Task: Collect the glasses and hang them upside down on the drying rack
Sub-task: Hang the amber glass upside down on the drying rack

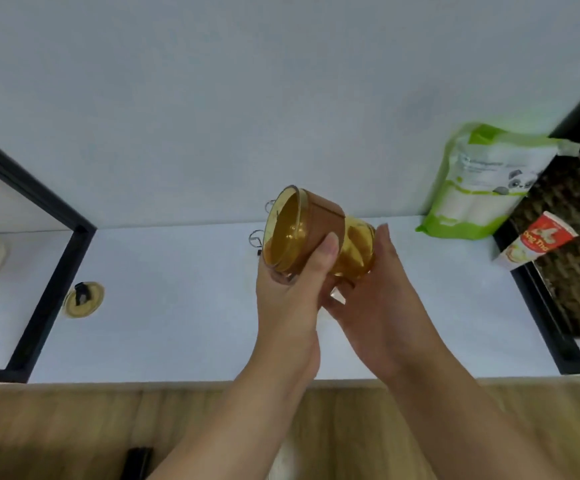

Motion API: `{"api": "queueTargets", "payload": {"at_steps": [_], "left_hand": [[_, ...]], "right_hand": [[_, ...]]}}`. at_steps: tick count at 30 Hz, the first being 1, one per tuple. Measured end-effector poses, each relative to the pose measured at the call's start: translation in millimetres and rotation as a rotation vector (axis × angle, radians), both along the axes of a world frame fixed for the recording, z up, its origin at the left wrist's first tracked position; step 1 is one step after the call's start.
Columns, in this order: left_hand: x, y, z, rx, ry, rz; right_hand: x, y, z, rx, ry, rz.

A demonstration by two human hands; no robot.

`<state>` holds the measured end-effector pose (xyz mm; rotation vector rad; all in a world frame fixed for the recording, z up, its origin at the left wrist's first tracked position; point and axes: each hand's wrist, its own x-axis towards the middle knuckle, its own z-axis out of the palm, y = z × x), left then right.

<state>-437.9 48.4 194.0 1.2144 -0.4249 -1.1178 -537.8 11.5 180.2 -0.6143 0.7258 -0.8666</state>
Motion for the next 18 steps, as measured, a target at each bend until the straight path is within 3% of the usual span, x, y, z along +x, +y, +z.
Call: {"api": "queueTargets", "payload": {"at_steps": [4, 11, 14, 18], "left_hand": [[-21, 7, -14, 0.03, 0.057, -0.058], [3, 25, -47, 0.157, -0.147, -0.279], [42, 19, -57, 0.195, -0.159, -0.192], [104, -13, -64, 0.22, -0.469, -0.098]], "right_hand": [[-22, 8, -13, 0.0, 0.017, 0.014], [-34, 14, -30, 0.071, 0.08, -0.136], [-38, 5, -29, 0.036, 0.191, -0.226], [-36, -12, -21, -0.137, 0.421, -0.283]]}}
